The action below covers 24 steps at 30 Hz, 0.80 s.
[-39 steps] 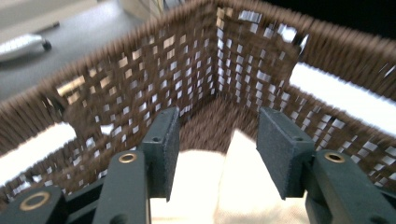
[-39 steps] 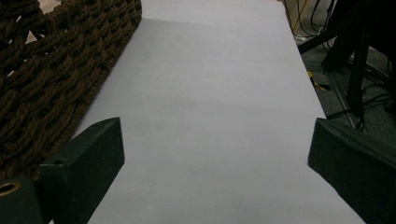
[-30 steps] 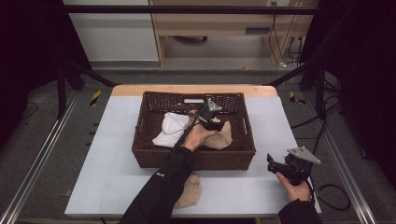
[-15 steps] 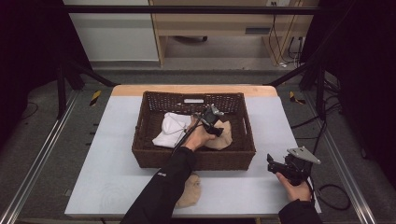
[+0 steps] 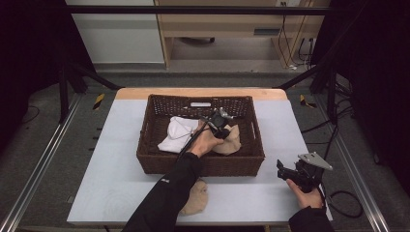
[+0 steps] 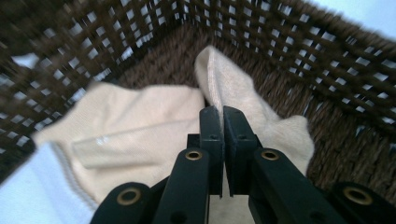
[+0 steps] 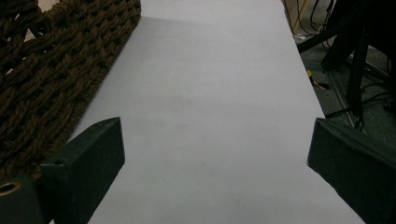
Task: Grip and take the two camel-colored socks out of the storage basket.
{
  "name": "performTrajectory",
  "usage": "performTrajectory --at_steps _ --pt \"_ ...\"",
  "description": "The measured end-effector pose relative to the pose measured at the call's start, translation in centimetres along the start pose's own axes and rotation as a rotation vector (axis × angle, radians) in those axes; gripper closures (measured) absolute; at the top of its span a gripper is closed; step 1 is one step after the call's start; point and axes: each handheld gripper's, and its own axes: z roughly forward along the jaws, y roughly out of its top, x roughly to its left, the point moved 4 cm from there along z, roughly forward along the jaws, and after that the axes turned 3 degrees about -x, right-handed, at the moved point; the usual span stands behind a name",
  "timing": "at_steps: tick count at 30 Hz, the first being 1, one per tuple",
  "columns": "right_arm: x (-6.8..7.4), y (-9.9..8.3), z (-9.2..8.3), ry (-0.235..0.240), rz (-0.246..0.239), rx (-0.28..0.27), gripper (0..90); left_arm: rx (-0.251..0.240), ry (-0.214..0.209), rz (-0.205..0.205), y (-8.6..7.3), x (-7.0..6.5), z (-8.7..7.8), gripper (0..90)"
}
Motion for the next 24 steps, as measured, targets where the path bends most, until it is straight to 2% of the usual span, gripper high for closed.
performTrajectory --at_steps 7,14,20,24 --pt "-0.1 0.0 0.0 -0.002 -0.003 -0.003 4.3 -0.178 -0.004 -0.031 1.6 0.3 -3.6 86.8" --pt "-0.2 0.0 -0.1 -0.009 0.006 -0.006 4.3 -0.353 -0.019 -0.041 2.9 0.4 -8.9 86.7" --pt "-0.4 0.0 -0.1 -0.016 0.005 -0.009 4.4 -0.426 0.01 -0.015 2.7 0.2 -13.5 86.8" --pt "-0.3 0.1 -0.2 -0.014 0.008 -0.008 4.4 -0.463 0.022 -0.016 2.1 0.1 -16.2 86.8"
